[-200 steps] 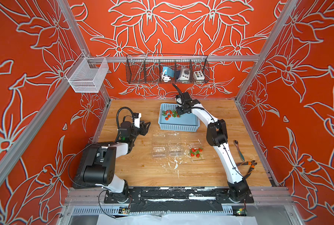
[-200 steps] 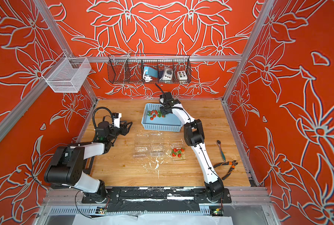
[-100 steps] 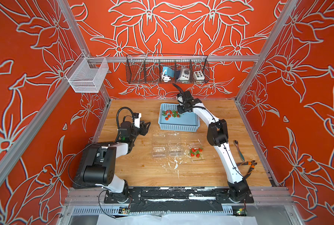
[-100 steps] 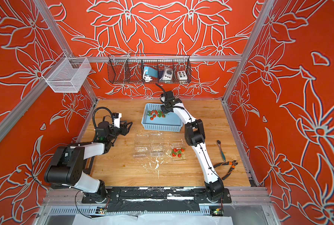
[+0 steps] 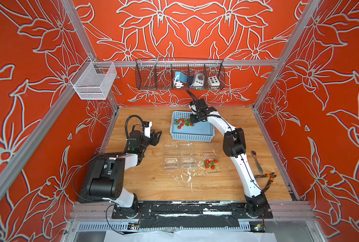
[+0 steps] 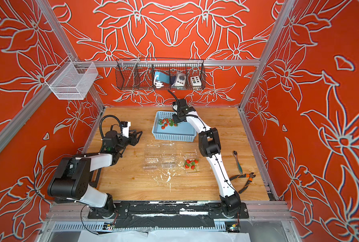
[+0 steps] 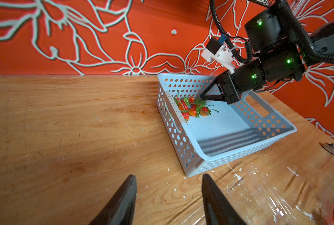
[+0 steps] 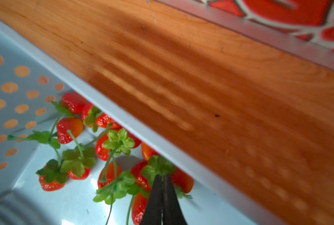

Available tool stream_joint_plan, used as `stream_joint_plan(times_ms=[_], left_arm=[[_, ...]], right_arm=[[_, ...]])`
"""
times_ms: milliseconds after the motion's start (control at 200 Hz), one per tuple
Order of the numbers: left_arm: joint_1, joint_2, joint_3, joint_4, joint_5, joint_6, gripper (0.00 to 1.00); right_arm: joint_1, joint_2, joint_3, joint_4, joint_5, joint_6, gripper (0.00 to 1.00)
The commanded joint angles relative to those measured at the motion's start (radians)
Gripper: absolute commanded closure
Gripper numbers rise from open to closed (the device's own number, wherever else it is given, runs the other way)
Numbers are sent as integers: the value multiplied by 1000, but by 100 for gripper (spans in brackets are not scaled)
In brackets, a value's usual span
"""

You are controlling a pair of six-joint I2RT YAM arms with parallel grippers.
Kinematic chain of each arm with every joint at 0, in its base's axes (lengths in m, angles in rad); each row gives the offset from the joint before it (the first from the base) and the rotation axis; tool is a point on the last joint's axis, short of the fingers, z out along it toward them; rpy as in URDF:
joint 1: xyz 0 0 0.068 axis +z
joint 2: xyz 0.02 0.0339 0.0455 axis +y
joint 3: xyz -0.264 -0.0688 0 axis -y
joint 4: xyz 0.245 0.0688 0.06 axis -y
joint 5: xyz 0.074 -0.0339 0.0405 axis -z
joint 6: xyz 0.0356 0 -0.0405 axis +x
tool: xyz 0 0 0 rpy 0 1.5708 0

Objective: Pack strawberries into containers
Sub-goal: Pick up the strawberry from the basket.

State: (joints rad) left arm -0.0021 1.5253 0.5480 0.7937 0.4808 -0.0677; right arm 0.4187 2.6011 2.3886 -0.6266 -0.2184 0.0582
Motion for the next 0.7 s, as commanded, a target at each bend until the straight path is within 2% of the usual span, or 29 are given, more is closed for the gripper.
stream_joint_plan(times_ms=[0,170,520,696], left_arm=[[-6,-5,13,3,10,11,47],[-6,-5,13,5,9,11,46],[-6,-5,12,6,7,9,47],[-7,-11,6,10,-4,9,47]], right_arm=[[-9,-111,-76,43,-20,5,100],[-9,-213,-224,103,-15,2,100],[-9,-360,-381,132,-20,-8,100],[-6,-494,-547,182,-27,-3,100]])
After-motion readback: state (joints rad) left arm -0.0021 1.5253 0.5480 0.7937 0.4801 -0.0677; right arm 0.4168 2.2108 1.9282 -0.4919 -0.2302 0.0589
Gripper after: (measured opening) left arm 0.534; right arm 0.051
